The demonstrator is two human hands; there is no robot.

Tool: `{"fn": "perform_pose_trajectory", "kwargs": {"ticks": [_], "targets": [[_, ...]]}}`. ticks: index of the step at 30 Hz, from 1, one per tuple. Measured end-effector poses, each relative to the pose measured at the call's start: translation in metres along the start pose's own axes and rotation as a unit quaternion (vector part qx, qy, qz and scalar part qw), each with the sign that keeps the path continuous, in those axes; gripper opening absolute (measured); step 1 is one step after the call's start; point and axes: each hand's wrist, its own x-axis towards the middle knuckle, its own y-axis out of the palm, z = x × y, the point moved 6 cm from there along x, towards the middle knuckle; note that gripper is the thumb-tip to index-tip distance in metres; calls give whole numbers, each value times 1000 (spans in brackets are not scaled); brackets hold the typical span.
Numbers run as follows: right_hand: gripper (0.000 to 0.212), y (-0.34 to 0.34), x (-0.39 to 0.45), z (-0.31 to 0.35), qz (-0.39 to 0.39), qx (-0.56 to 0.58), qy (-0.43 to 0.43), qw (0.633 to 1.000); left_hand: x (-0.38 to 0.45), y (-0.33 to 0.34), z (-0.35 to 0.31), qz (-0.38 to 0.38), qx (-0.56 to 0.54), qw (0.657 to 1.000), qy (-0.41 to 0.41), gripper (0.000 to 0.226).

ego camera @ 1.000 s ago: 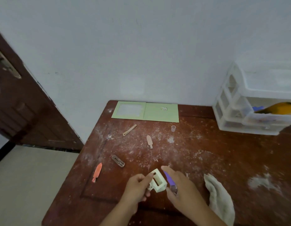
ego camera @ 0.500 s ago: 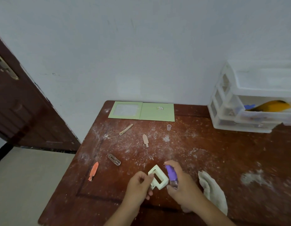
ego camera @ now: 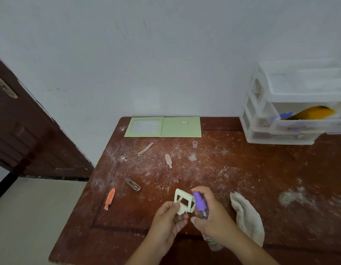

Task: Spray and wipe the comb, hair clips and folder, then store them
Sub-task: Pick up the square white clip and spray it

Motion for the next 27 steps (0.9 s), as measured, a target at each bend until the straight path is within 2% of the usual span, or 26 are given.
{"fn": "perform_pose_trajectory", "kwargs": {"ticks": [6,8,12,16,19,21,25,27], "targets": [[63,0,-3,-10,-3,51,16,999,-6,-2,3,-21,-102,994,-31,15],[63,0,-4,-13,-17,37,21,999,-8,-3,3,-21,-124,991,-41,15],[56,-4,-1,-12,-48,25,36,998,-8,-5,4,-6,-98,994,-44,19],[60,-10,5,-9,52,136,69,987,-6,-9,2,34,-53,997,-41,18],[57,-7,7,-3,87,81,51,992,-7,-7,-4,76,-64,994,-40,17],[54,-3,8,-2,82,95,50,991,-7,-7,-7,82,-67,994,-35,17],[60,-1,9,-6,54,141,61,987,2,-16,-7,6,-6,1000,-13,21],[63,0,8,-6,39,109,56,992,6,-22,-5,-37,47,998,-4,23]]}}
